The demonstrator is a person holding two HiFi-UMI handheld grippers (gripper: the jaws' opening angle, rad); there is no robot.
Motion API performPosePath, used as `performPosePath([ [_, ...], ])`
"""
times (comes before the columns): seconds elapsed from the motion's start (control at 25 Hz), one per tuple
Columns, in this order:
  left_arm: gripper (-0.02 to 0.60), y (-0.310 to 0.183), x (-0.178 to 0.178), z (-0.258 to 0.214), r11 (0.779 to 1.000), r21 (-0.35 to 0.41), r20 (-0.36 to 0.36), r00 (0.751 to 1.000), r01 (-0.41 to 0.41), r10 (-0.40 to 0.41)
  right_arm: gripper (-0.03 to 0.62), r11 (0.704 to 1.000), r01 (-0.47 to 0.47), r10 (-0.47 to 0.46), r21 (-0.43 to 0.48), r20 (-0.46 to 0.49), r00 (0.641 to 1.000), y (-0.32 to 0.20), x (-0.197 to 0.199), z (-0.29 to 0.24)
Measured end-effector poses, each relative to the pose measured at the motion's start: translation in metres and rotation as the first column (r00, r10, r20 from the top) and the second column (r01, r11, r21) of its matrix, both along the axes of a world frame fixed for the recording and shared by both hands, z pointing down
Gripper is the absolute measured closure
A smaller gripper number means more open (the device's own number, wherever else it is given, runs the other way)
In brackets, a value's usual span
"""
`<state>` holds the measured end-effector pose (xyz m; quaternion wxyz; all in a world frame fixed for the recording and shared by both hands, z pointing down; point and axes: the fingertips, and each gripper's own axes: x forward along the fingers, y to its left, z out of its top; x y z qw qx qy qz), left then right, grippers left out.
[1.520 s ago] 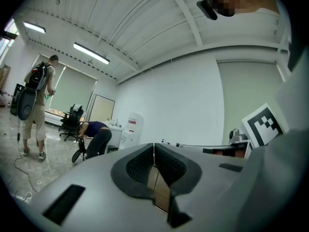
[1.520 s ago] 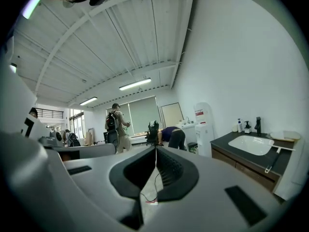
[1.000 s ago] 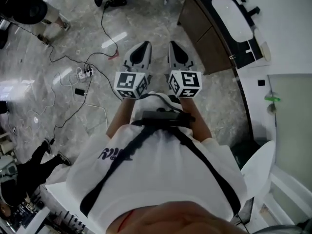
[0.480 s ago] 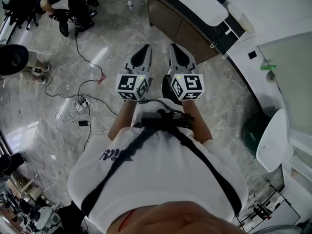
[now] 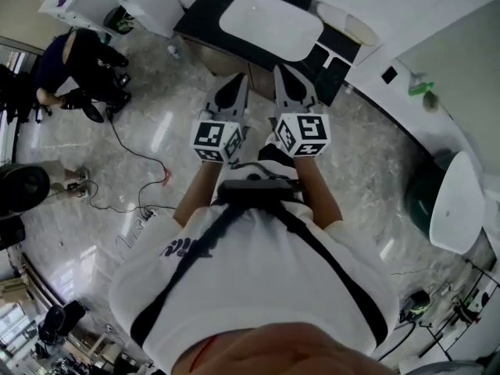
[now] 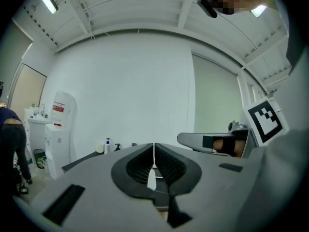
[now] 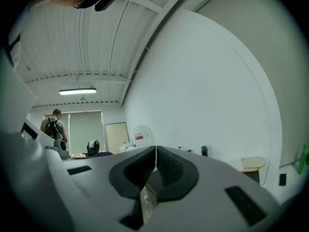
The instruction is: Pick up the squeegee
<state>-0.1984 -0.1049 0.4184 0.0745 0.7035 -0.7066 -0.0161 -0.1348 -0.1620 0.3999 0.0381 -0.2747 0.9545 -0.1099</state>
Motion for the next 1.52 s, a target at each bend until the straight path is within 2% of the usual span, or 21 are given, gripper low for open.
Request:
performPosePath([
  [0.2, 0.566, -0.094, 0.027, 0.004, 0.993, -0.026, -0.003, 0.993, -0.117, 0.117, 0.585, 0.989, -0.142, 0.142, -0.031, -0.004, 0.990, -0.085, 0.043, 0.005],
  [0.36, 0.566, -0.144, 0.051, 0.006, 0.983, -0.024, 0.081, 0.980, -0.181, 0.183, 0.585, 0.971, -0.228, 0.227, -0.074, -0.014, 0.974, -0.132, 0.072, 0.019],
  [0.44, 0.566, -0.160, 0.061, 0.010, 0.977, -0.025, 0.098, 0.972, -0.210, 0.212, 0.585, 0.959, -0.264, 0.263, -0.103, -0.020, 0.965, -0.148, 0.084, 0.028],
  [0.88, 0.566, -0.203, 0.089, 0.055, 0.945, -0.097, 0.013, 0.949, -0.313, 0.316, 0.585, 0.898, -0.400, 0.382, -0.185, -0.123, 0.916, -0.175, 0.127, 0.080],
  [1.12, 0.566, -0.232, 0.091, 0.073, 0.909, -0.138, -0.011, 0.918, -0.394, 0.397, 0.585, 0.856, -0.465, 0.434, -0.224, -0.174, 0.884, -0.195, 0.129, 0.106],
  [1.32, 0.566, -0.257, 0.092, 0.095, 0.869, -0.186, -0.042, 0.887, -0.459, 0.460, 0.585, 0.819, -0.506, 0.455, -0.270, -0.233, 0.860, -0.210, 0.121, 0.132],
  [1.52, 0.566, -0.280, 0.093, 0.112, 0.831, -0.213, -0.065, 0.856, -0.514, 0.513, 0.585, 0.749, -0.573, 0.481, -0.334, -0.322, 0.816, -0.225, 0.121, 0.163],
])
